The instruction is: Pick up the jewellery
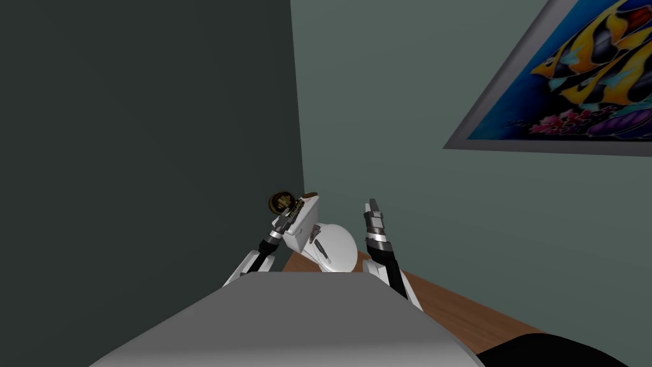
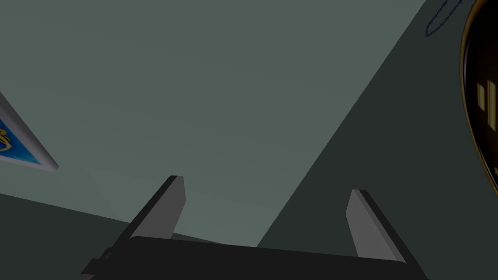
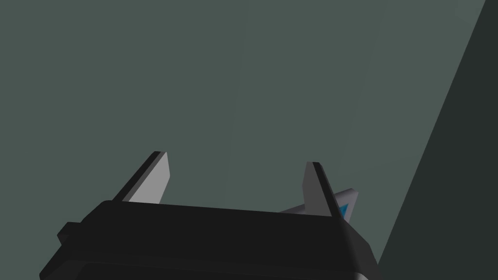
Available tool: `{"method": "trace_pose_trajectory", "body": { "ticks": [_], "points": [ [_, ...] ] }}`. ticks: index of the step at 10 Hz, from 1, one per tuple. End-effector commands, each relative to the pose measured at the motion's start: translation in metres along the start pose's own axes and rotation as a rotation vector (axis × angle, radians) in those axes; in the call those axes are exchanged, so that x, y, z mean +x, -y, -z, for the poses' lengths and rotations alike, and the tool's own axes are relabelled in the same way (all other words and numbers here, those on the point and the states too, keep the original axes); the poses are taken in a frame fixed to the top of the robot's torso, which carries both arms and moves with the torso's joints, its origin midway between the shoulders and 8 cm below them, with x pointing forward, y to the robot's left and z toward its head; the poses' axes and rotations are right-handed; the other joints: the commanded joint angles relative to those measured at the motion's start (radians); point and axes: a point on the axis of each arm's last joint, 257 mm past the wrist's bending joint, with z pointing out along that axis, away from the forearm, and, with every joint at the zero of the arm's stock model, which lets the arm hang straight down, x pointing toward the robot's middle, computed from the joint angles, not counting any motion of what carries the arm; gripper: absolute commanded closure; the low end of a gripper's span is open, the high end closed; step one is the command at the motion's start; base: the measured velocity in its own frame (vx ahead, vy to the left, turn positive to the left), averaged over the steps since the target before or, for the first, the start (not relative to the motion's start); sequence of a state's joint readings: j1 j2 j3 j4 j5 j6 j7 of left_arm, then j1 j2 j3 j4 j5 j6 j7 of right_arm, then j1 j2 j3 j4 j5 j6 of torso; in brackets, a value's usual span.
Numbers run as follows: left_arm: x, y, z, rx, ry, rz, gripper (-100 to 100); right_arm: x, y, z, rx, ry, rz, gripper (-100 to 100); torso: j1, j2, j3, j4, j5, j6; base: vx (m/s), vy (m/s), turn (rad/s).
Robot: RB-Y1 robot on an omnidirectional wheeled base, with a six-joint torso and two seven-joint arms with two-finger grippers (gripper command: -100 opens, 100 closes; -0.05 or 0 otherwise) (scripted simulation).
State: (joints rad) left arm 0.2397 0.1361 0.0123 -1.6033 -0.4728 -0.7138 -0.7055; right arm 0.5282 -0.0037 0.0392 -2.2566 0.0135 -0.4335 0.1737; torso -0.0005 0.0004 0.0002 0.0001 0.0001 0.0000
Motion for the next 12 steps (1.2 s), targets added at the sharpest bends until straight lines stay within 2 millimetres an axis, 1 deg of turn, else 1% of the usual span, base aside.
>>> {"method": "trace_pose_trajectory", "body": {
  "ticks": [1, 3, 4, 6, 7, 8, 10, 12],
  "points": [
    [0.012, -0.004, 0.006, -0.010, -0.025, -0.015, -100, 0.000, 0.000, 0.000, 0.000, 0.000, 0.000, 0, 0.000, 0.000, 0.000, 0.000, 0.000, 0.000, 0.000, 0.000, 0.000],
    [0.037, -0.015, 0.022, -0.034, -0.093, -0.053, -100, 0.000, 0.000, 0.000, 0.000, 0.000, 0.000, 0, 0.000, 0.000, 0.000, 0.000, 0.000, 0.000, 0.000, 0.000, 0.000],
    [0.041, -0.017, 0.025, -0.037, -0.103, -0.059, -100, 0.000, 0.000, 0.000, 0.000, 0.000, 0.000, 0, 0.000, 0.000, 0.000, 0.000, 0.000, 0.000, 0.000, 0.000, 0.000],
    [0.063, -0.026, 0.041, -0.056, -0.166, -0.096, -100, 0.000, 0.000, 0.000, 0.000, 0.000, 0.000, 0, 0.000, 0.000, 0.000, 0.000, 0.000, 0.000, 0.000, 0.000, 0.000],
    [0.076, -0.032, 0.052, -0.066, -0.204, -0.117, -100, 0.000, 0.000, 0.000, 0.000, 0.000, 0.000, 0, 0.000, 0.000, 0.000, 0.000, 0.000, 0.000, 0.002, 0.004, -0.011],
    [0.083, -0.035, 0.058, -0.072, -0.226, -0.129, -100, 0.000, 0.000, 0.000, 0.000, 0.000, 0.000, 0, 0.000, 0.000, 0.000, 0.000, 0.000, 0.000, 0.000, 0.000, 0.000],
    [0.109, -0.045, 0.083, -0.089, -0.308, -0.173, -100, 0.000, 0.000, 0.000, 0.000, 0.000, 0.000, 0, 0.000, 0.000, 0.000, 0.000, 0.000, 0.000, 0.000, 0.000, 0.000],
    [0.109, -0.045, 0.083, -0.089, -0.308, -0.173, -100, 0.000, 0.000, 0.000, 0.000, 0.000, 0.000, 0, 0.000, 0.000, 0.000, 0.000, 0.000, 0.000, 0.001, 0.002, -0.006]
  ]
}}
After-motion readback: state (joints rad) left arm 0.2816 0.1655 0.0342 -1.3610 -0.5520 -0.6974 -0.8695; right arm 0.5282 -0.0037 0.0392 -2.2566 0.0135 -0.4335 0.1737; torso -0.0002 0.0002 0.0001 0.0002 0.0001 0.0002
